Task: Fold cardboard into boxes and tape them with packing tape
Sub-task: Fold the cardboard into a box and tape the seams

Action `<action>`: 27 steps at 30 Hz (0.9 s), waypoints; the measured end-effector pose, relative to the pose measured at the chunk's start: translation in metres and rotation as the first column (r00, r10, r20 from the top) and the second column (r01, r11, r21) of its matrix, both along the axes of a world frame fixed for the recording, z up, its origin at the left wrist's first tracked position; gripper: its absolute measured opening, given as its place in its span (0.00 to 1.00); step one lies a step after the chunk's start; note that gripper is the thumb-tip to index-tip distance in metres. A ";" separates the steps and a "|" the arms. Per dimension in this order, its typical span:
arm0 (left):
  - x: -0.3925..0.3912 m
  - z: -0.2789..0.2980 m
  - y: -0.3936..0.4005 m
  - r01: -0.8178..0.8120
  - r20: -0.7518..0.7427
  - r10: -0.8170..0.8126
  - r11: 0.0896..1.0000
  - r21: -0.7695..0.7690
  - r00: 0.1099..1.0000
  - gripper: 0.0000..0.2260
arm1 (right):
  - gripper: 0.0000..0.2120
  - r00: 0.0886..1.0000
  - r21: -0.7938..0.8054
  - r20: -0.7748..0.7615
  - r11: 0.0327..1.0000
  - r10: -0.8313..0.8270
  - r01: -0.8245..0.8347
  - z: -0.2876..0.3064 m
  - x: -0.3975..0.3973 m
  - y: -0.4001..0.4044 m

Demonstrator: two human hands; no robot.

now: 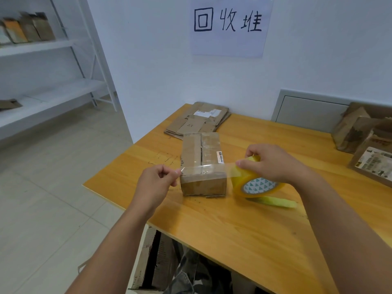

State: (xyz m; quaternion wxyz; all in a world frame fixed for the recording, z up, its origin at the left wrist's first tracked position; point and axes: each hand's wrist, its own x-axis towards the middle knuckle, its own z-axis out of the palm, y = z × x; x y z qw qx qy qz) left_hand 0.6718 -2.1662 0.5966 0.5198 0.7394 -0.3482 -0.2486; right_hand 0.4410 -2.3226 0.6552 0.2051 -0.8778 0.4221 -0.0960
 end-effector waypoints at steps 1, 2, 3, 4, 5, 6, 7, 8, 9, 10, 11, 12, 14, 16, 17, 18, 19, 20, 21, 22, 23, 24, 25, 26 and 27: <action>0.000 0.000 -0.001 -0.001 0.012 0.001 1.000 0.000 1.000 0.10 | 0.15 1.000 0.000 -0.005 1.000 -0.003 0.003 0.000 0.001 0.000; 0.001 -0.001 -0.001 0.000 0.022 0.000 1.000 0.000 1.000 0.10 | 0.15 1.000 -0.001 -0.011 1.000 -0.004 0.004 0.000 0.001 0.000; 0.001 -0.001 -0.002 -0.001 0.028 0.001 1.000 0.005 1.000 0.10 | 0.15 1.000 -0.003 -0.017 1.000 -0.005 0.005 0.001 0.002 0.000; 0.001 -0.001 -0.002 -0.002 0.031 0.002 1.000 0.011 1.000 0.10 | 0.15 1.000 -0.004 -0.025 1.000 -0.004 0.004 0.001 0.003 0.000; 0.000 -0.001 -0.002 -0.001 0.032 0.000 1.000 0.018 0.999 0.10 | 0.15 0.999 -0.006 -0.034 1.000 -0.003 0.003 0.001 0.003 0.000; 0.000 -0.001 -0.002 0.000 0.032 -0.001 1.000 0.026 1.000 0.10 | 0.15 0.999 -0.006 -0.043 1.000 -0.002 0.002 0.001 0.004 0.000; 0.000 -0.001 -0.003 -0.001 0.027 0.000 0.999 0.032 1.000 0.10 | 0.15 0.999 -0.007 -0.050 1.000 -0.003 0.003 0.001 0.005 0.000; 0.000 0.000 -0.003 -0.002 0.017 0.001 0.999 0.037 1.000 0.10 | 0.15 0.998 -0.006 -0.055 1.000 -0.005 0.004 0.001 0.005 0.000; 0.001 0.000 -0.003 -0.002 0.002 0.002 0.999 0.043 1.000 0.10 | 0.14 0.998 -0.006 -0.059 1.000 -0.007 0.007 0.001 0.006 -0.001; 0.001 0.000 -0.003 0.000 -0.016 0.001 0.999 0.051 1.000 0.10 | 0.14 0.998 -0.003 -0.063 1.000 -0.010 0.010 0.001 0.006 -0.001; 0.002 0.001 -0.004 0.006 -0.033 -0.004 0.998 0.061 0.999 0.11 | 0.14 0.998 0.001 -0.068 1.000 -0.012 0.012 0.001 0.006 -0.001; 0.002 0.000 -0.005 0.013 -0.052 -0.010 0.997 0.073 0.999 0.11 | 0.13 0.997 0.006 -0.074 1.000 -0.015 0.015 0.001 0.007 -0.001; 0.004 -0.001 -0.006 0.029 -0.097 -0.019 0.994 0.104 0.995 0.13 | 0.13 0.997 0.013 -0.081 1.000 -0.019 0.021 0.001 0.008 -0.002; 0.006 0.000 -0.007 0.047 -0.147 -0.025 0.988 0.148 0.989 0.15 | 0.12 0.996 0.018 -0.084 0.999 -0.025 0.027 0.001 0.009 -0.002; 0.007 0.000 -0.007 0.059 -0.165 -0.031 0.984 0.171 0.986 0.16 | 0.12 0.995 0.013 -0.095 0.999 -0.030 0.031 0.001 0.010 -0.001; 0.007 0.000 -0.008 0.074 -0.172 -0.041 0.978 0.194 0.984 0.16 | 0.12 0.993 0.002 -0.114 0.999 -0.036 0.036 0.001 0.010 -0.001; 0.006 0.000 -0.008 0.090 -0.166 -0.054 0.972 0.218 0.985 0.16 | 0.12 0.989 -0.019 -0.141 0.999 -0.043 0.041 0.000 0.011 -0.001; 0.005 0.001 -0.008 0.104 -0.152 -0.068 0.965 0.242 0.986 0.16 | 0.13 0.984 -0.045 -0.170 0.998 -0.051 0.044 0.000 0.012 -0.002; 0.004 0.001 -0.008 0.113 -0.138 -0.079 0.959 0.258 0.987 0.16 | 0.13 0.979 -0.068 -0.195 0.997 -0.058 0.045 0.000 0.013 -0.001; 0.003 0.001 -0.008 0.117 -0.126 -0.086 0.957 0.265 0.988 0.15 | 0.13 0.976 -0.082 -0.210 0.996 -0.063 0.046 0.000 0.014 -0.001; 0.003 0.002 -0.008 0.115 -0.108 -0.089 0.958 0.262 0.990 0.13 | 0.13 0.973 -0.088 -0.220 0.995 -0.065 0.047 0.000 0.016 -0.001; 0.002 0.002 -0.009 0.107 -0.081 -0.089 0.964 0.244 0.993 0.12 | 0.12 0.970 -0.091 -0.234 0.995 -0.066 0.046 0.000 0.017 -0.001; 0.002 0.003 -0.009 0.097 -0.036 -0.092 0.973 0.209 0.995 0.10 | 0.12 0.965 -0.099 -0.253 0.994 -0.067 0.043 0.001 0.018 0.000; 0.002 0.002 -0.010 0.093 0.043 -0.101 0.983 0.157 0.994 0.09 | 0.13 0.960 -0.110 -0.271 0.993 -0.069 0.041 0.001 0.019 0.001; 0.001 0.000 -0.011 0.103 0.158 -0.117 0.990 0.096 0.980 0.11 | 0.13 0.956 -0.120 -0.286 0.992 -0.072 0.039 0.001 0.021 0.001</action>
